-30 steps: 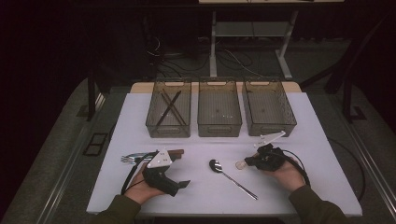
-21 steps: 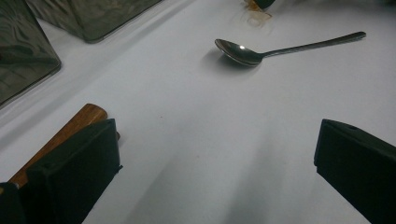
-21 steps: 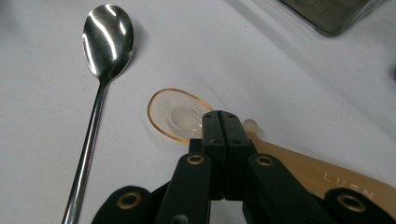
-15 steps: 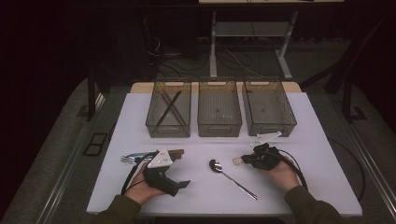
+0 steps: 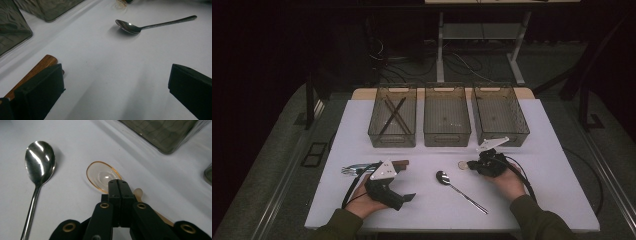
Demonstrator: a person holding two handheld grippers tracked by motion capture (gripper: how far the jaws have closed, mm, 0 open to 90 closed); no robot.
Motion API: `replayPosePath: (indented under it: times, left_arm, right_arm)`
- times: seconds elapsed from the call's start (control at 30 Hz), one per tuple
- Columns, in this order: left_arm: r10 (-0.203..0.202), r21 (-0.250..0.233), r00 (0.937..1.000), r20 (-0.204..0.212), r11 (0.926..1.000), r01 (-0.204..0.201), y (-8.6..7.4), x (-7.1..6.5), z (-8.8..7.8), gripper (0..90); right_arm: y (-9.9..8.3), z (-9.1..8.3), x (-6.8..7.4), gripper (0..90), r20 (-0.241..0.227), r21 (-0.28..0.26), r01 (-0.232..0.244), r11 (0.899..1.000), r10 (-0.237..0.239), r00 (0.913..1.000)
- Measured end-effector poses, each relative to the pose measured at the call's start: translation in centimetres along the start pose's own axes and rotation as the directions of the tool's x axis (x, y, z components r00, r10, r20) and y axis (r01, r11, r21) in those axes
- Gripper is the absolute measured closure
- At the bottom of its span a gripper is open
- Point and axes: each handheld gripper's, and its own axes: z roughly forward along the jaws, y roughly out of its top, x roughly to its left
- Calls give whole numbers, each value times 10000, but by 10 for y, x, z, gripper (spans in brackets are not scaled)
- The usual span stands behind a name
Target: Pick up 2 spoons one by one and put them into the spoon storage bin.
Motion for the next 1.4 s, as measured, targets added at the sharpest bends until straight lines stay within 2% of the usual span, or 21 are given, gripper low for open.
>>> replayPosePath:
  times: [0.17,0.27,0.3,0.57,0.83,1.07,1.13,1.23,1.33,1.4]
  left_arm:
    - [-170,-160,9999,-7,9997,170,0,-1,1,0]
    - [-40,-39,10000,14,10000,40,0,0,0,0]
    - [-172,-149,9999,0,9997,172,0,-1,1,0]
    - [-174,-121,9998,9,9998,174,-1,-1,2,0]
    - [-99,-62,9999,51,9999,99,-1,-1,2,0]
    - [-254,-97,9995,190,9996,256,-2,-2,2,0]
    - [-127,-20,9997,223,9999,128,-1,-1,0,0]
    - [-176,-58,9995,252,9998,177,-1,-1,0,0]
    - [-157,37,9995,284,9999,156,-2,-1,1,0]
    - [-166,39,9994,297,9999,165,-2,-2,1,0]
  right_arm:
    - [3,3,-4,896,58,-76,-93,9999,94,9999]
    - [5,5,-6,896,76,-107,-208,9997,209,9998]
    - [5,6,-7,896,94,-114,-195,9997,196,9998]
    - [9,11,-13,896,89,-232,-446,9987,449,9990]
    - [11,14,-15,896,188,-285,-438,9986,444,9988]
    - [11,14,-16,894,158,-281,-525,9982,530,9985]
    - [12,13,-17,847,-10,-363,-602,9975,602,9982]
    - [15,1,-20,789,-411,-1024,-775,9917,736,9964]
    - [19,-14,-24,690,-513,-1669,-833,9824,757,9958]
    - [18,-22,-27,608,-375,-1832,-789,9799,732,9966]
